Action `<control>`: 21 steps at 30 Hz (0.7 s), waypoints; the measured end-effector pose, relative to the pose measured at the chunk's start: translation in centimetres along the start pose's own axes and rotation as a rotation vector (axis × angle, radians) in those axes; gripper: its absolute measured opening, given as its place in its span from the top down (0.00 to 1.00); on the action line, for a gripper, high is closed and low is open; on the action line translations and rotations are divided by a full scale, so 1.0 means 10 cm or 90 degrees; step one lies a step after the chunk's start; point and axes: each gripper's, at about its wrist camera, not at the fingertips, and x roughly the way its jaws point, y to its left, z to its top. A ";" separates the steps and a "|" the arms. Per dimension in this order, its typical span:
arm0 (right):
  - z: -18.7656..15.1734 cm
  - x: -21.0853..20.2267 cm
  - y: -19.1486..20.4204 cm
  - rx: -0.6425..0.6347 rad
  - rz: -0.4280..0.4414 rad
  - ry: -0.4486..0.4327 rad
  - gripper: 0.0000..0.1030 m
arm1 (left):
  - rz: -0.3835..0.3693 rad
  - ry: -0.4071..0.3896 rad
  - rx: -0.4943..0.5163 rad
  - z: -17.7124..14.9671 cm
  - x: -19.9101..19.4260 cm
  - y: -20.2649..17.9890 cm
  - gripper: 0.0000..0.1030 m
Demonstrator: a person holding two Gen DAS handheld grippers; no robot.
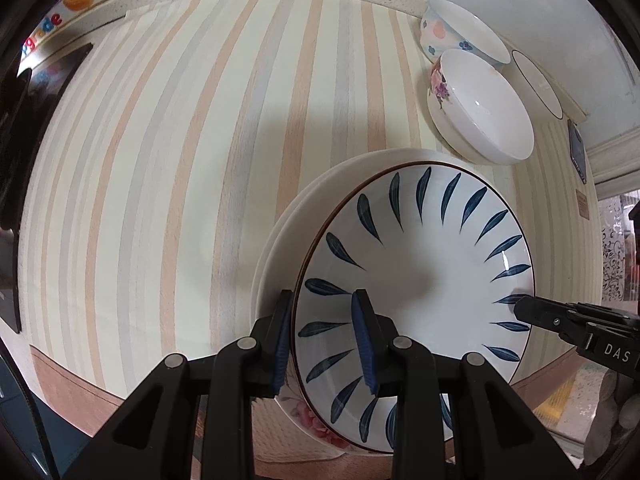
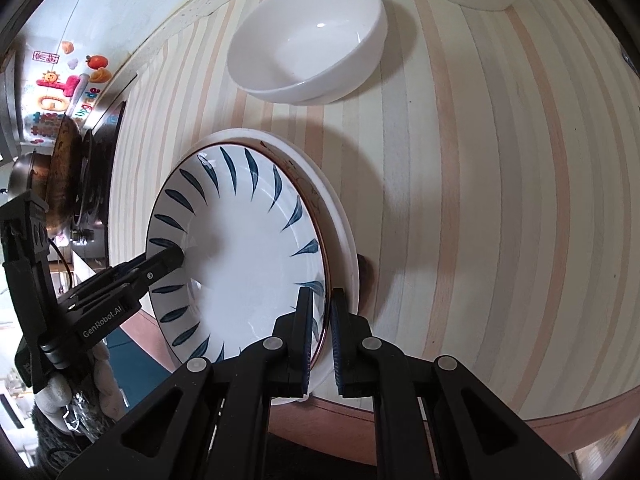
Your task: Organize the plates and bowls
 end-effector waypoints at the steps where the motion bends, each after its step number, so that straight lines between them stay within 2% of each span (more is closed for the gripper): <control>1: 0.00 0.00 -0.01 0.005 0.002 0.000 0.89 | -0.002 0.001 -0.004 0.00 0.00 0.01 0.74; 7: 0.00 -0.02 -0.02 0.016 0.008 -0.001 0.89 | -0.012 0.004 -0.021 0.00 -0.04 0.09 0.74; 14: -0.07 -0.09 0.00 0.019 0.003 -0.013 0.89 | 0.003 -0.022 -0.021 -0.07 -0.25 0.11 0.74; 21: -0.41 -0.64 0.34 -0.032 -0.072 -0.094 0.89 | 0.013 -0.065 -0.016 -0.35 -0.75 0.01 0.74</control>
